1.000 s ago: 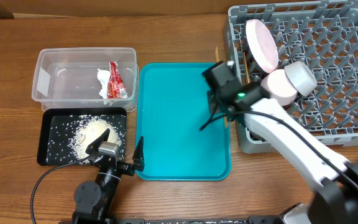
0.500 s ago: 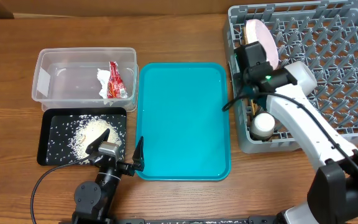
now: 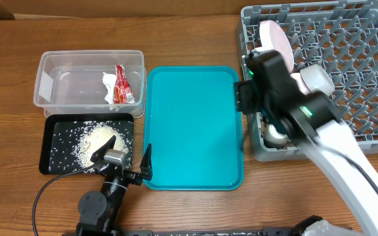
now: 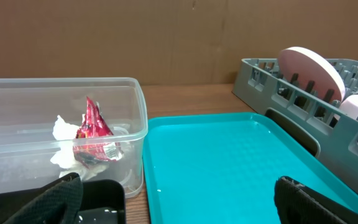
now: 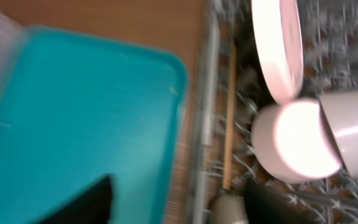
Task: Sort waste into correct bins and load items into the dishwasher
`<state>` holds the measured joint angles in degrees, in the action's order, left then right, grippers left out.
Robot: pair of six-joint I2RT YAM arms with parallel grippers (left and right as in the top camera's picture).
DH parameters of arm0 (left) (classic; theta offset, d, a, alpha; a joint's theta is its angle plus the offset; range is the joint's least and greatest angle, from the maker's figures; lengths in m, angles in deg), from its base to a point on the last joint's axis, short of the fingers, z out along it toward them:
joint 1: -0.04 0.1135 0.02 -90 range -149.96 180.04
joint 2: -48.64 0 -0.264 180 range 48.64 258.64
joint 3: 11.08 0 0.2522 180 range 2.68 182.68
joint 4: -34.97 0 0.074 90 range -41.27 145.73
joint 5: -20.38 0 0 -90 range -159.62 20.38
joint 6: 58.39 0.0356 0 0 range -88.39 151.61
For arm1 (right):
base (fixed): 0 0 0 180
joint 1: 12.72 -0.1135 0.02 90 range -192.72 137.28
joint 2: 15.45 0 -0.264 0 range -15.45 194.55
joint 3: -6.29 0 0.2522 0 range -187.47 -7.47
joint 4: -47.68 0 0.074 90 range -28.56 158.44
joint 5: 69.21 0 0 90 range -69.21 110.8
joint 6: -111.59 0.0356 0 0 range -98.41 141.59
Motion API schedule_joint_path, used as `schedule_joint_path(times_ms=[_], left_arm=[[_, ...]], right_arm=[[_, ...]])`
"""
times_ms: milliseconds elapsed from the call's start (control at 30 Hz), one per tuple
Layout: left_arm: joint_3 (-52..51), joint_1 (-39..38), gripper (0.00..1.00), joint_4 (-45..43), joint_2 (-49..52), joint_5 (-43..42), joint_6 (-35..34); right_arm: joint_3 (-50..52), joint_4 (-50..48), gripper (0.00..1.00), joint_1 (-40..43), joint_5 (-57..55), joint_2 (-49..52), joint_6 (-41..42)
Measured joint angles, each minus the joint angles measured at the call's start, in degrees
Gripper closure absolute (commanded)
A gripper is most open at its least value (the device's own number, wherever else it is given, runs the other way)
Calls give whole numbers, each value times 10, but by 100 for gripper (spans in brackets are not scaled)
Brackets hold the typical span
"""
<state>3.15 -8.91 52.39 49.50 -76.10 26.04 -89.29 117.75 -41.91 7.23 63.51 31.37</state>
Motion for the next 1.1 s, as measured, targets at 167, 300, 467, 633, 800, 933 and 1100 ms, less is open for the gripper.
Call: schedule_joint_path(times_ms=[167,300,467,633,800,933,1100], left_arm=[[0,0,0,0,0,0,0],[0,0,0,0,0,0,0],[0,0,0,0,0,0,0],[0,0,0,0,0,0,0],[0,0,0,0,0,0,0],[0,0,0,0,0,0,0],[0,0,0,0,0,0,0]], right_arm=[[-13,-19,0,-49,82,-116,14],[-14,3,0,-62,132,-157,18],[-14,38,0,-52,116,-182,18],[-14,83,0,-33,57,-250,18],[-4,75,0,2,10,-337,13],[61,-4,0,70,-2,-400,2],[213,-130,0,137,7,-468,-6]])
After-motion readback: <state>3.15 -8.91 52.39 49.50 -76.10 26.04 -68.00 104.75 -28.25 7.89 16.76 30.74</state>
